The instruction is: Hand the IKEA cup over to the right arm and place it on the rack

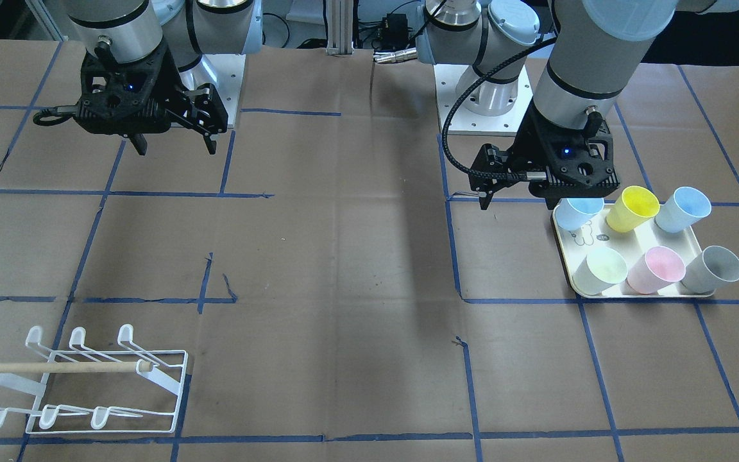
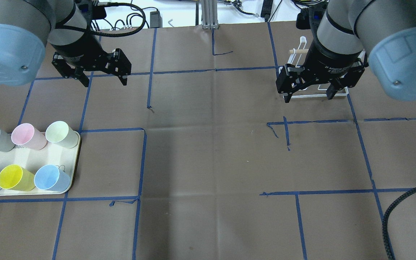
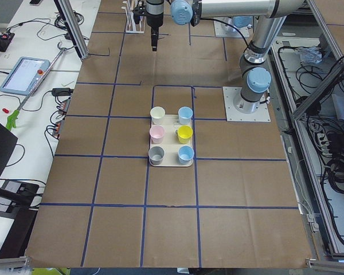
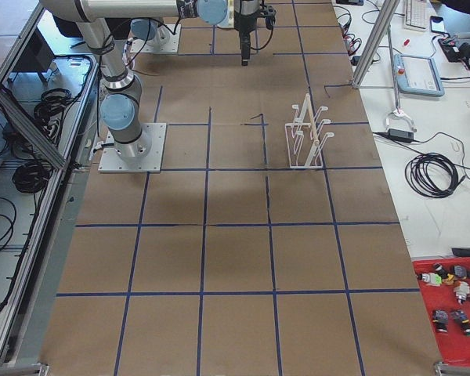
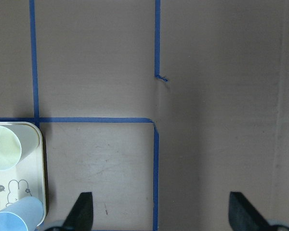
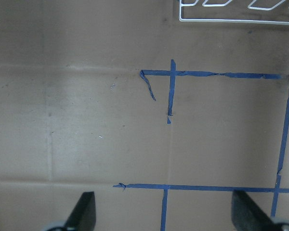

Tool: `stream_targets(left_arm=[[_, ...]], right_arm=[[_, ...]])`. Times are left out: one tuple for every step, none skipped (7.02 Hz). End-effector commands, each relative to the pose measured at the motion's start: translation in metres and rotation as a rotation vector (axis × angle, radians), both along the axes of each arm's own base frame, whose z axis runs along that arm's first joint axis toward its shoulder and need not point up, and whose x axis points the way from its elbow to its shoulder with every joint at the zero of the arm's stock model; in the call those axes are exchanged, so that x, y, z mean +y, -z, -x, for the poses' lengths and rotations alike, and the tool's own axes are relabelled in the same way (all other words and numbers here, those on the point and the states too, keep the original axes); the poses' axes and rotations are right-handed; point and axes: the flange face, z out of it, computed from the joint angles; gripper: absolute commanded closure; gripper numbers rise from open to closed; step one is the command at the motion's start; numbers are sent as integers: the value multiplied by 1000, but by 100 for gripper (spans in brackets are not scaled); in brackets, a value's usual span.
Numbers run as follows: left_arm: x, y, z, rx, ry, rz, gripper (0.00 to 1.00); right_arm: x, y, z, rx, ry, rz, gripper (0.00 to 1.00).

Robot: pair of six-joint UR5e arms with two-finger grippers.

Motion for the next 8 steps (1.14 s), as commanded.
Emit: stream_targets(left_arm=[[1, 2, 0, 0, 0, -3, 0], [2, 3, 0, 2, -1, -5, 0], [2, 4, 0, 2, -1, -8, 0], [2, 3, 0, 2, -1, -7, 0], [2, 4, 0, 2, -1, -8, 0], [4, 1, 0, -1, -2, -4, 0], [5, -1, 1, 6, -4, 1, 0], [6, -3, 1, 11, -4, 4, 0]], right_arm=[[0, 1, -1, 1, -2, -2, 0], [0, 1, 0, 3, -2, -3, 0], [1, 2, 0, 5, -3, -6, 0], [0, 3, 0, 15, -5, -4, 0], [0, 6, 0, 13, -11, -21, 0], [-1, 8, 1, 15, -9, -24, 0], [-1, 5, 1, 13, -11, -17, 0], [0, 3, 1, 11, -11, -15, 0]])
